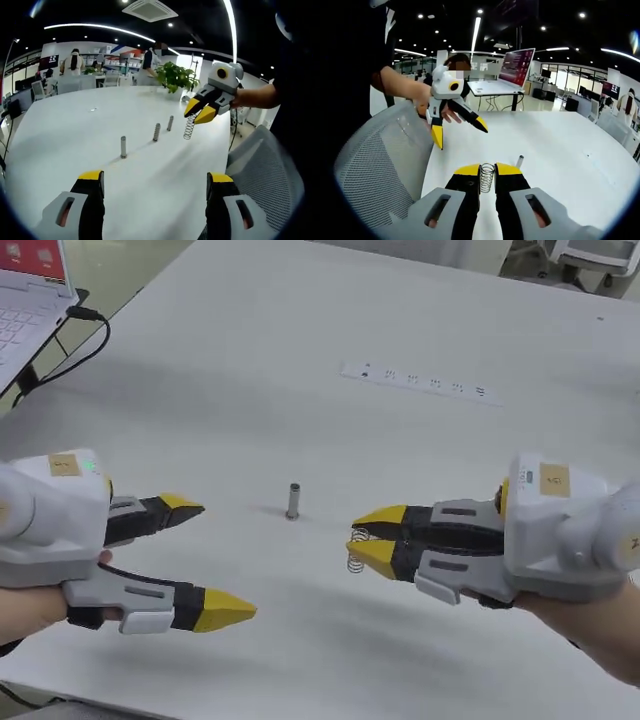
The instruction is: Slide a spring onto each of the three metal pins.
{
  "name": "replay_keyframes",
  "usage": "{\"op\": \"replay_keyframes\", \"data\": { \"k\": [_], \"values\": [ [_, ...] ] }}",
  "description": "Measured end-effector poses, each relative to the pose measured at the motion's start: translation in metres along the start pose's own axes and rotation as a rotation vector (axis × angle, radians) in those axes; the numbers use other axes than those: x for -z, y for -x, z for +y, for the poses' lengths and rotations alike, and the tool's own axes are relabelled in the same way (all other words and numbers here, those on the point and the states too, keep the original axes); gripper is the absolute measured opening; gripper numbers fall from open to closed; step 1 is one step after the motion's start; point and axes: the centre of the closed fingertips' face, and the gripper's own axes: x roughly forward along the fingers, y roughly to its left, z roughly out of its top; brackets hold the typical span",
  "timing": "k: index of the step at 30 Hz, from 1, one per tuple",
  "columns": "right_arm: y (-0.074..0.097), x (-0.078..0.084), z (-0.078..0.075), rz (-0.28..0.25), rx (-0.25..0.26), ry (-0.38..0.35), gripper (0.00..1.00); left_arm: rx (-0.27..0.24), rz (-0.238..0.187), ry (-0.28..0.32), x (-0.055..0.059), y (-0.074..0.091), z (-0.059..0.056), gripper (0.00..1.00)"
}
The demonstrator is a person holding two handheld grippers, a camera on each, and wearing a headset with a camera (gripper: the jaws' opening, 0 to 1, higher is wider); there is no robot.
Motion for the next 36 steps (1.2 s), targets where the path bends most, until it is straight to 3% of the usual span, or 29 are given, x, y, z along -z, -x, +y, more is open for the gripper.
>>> {"op": "replay_keyframes", "data": {
  "k": [10, 19, 36],
  "values": [
    [-0.013, -0.007, -0.015, -0.001, 0.018, 0.02, 0.08, -0.029, 0.02, 0.027, 0.005, 0.002, 0.007, 0.89],
    [-0.026, -0.017, -0.036, -0.015, 0.044, 0.018, 0.08, -0.037, 0.009, 0.026, 0.005, 0.004, 0.007, 0.89],
    [-0.052, -0.035, -0.056, -0.036, 0.058, 0.005, 0.08, -0.045, -0.002, 0.024, 0.003, 0.007, 0.01, 0.88]
  ]
}}
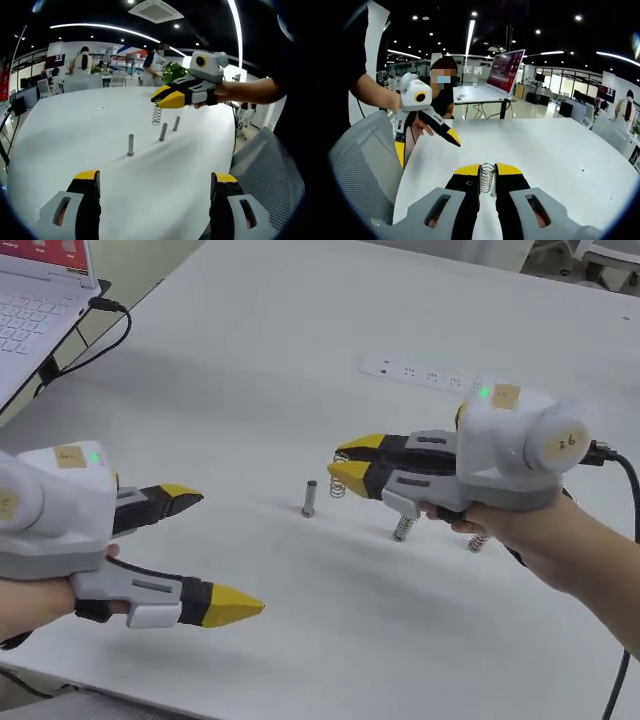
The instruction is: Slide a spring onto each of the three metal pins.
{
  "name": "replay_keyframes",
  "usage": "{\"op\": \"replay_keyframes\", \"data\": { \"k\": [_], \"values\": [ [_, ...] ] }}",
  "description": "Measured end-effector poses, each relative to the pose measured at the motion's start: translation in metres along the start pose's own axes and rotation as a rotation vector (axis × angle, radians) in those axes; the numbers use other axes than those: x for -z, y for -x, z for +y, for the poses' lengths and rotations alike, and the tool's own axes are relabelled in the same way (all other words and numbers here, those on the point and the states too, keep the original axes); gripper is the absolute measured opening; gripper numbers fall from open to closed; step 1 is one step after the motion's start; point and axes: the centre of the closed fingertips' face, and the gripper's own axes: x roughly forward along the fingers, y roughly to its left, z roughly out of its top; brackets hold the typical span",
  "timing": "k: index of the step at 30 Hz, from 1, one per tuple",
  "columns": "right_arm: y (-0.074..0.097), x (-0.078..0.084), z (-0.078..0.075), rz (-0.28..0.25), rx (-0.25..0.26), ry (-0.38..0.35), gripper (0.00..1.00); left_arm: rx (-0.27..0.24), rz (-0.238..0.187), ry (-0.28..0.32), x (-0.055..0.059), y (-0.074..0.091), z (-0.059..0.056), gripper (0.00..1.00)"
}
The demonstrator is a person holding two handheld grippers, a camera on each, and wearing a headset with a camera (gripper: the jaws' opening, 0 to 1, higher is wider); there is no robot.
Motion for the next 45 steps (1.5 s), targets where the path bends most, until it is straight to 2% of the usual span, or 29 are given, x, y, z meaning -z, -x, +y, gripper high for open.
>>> {"op": "replay_keyframes", "data": {
  "k": [10, 32, 45],
  "values": [
    [-0.013, 0.001, -0.01, 0.005, 0.016, -0.018, 0.08, 0.008, -0.011, -0.01, -0.006, -0.003, -0.001, 0.88],
    [-0.037, 0.012, -0.022, 0.028, 0.02, -0.075, 0.08, 0.01, -0.013, -0.006, -0.006, -0.003, -0.001, 0.86],
    [-0.045, 0.021, -0.029, 0.045, 0.022, -0.097, 0.08, 0.009, -0.012, -0.003, -0.004, 0.0, -0.001, 0.85]
  ]
}}
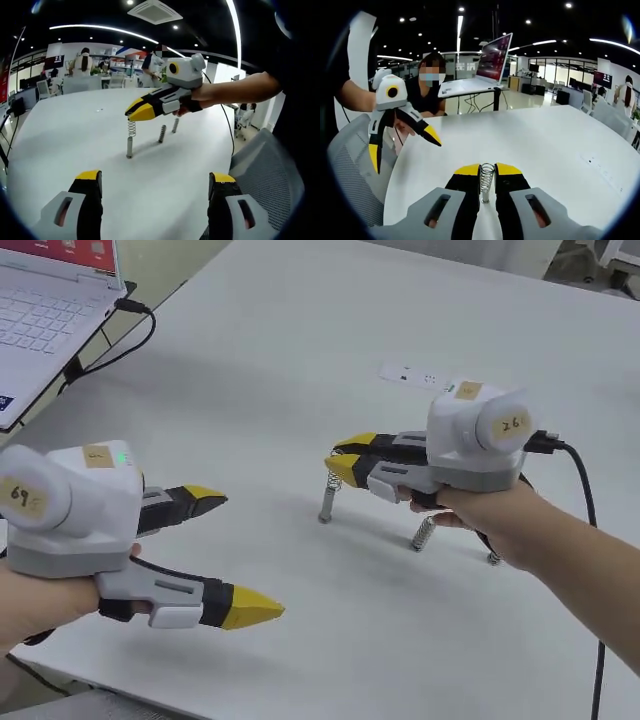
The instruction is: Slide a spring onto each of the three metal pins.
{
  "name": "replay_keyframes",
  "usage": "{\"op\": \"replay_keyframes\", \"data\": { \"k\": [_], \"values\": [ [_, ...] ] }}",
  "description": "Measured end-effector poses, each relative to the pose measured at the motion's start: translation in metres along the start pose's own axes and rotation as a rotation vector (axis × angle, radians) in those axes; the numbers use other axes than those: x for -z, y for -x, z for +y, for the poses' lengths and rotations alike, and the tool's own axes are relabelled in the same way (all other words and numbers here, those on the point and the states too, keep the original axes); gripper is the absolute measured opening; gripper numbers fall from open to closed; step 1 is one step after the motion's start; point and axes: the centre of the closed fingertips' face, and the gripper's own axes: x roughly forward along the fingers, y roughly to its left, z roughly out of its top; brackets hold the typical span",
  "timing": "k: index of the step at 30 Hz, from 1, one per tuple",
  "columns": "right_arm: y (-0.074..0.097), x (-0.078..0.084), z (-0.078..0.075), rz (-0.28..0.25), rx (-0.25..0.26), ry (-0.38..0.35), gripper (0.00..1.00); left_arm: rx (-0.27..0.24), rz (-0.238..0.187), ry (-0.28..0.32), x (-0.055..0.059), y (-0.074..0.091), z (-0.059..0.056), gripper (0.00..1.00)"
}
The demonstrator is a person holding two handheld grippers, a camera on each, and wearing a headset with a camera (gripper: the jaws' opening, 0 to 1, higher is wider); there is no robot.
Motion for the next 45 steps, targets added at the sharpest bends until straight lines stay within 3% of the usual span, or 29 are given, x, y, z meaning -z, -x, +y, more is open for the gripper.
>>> {"op": "replay_keyframes", "data": {
  "k": [45],
  "values": [
    [-0.01, 0.021, 0.002, 0.046, -0.006, -0.03, 0.08, 0.003, 0.013, 0.014, 0.011, 0.002, 0.0, 0.82]
  ]
}}
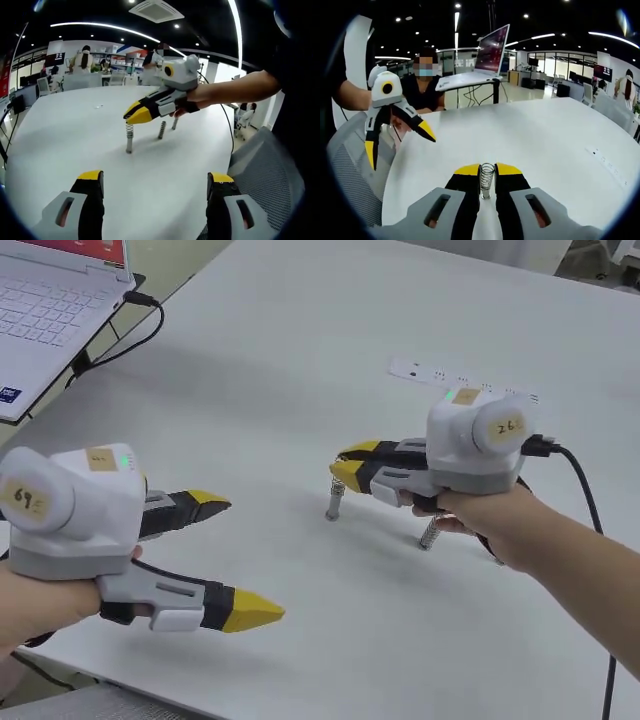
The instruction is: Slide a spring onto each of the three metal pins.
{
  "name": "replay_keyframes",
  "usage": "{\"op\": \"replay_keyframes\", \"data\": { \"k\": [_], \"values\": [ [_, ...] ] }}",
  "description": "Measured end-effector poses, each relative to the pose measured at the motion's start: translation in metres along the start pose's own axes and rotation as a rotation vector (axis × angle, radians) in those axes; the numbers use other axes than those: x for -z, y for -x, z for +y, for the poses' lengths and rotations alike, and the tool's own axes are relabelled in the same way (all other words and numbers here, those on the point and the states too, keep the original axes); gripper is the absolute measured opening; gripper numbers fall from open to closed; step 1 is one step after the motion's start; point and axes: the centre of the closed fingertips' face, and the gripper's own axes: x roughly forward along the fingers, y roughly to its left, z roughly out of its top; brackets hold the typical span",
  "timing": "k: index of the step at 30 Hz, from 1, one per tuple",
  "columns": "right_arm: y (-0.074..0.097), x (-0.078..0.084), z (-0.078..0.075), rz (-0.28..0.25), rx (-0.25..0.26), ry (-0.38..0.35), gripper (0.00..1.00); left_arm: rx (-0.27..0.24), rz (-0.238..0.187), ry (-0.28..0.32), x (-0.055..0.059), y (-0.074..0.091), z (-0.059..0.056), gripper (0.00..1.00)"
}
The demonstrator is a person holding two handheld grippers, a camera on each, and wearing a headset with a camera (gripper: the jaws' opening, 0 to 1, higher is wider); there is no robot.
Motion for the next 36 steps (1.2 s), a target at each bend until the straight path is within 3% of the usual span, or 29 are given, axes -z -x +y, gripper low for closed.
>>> {"op": "replay_keyframes", "data": {
  "k": [11, 26, 29, 36],
  "values": [
    [-0.005, 0.015, 0.008, 0.056, -0.013, 0.05, 0.08, 0.002, -0.001, 0.0, 0.0, -0.001, -0.001, 0.82],
    [-0.017, 0.041, 0.008, 0.123, -0.029, 0.049, 0.08, -0.001, 0.001, 0.009, 0.003, 0.0, 0.001, 0.82],
    [-0.017, 0.04, 0.008, 0.107, -0.027, 0.03, 0.08, -0.003, 0.003, 0.009, 0.005, 0.0, 0.001, 0.81],
    [-0.016, 0.043, 0.008, 0.124, -0.026, 0.027, 0.11, 0.0, 0.005, 0.013, 0.006, -0.001, 0.0, 0.81]
  ]
}}
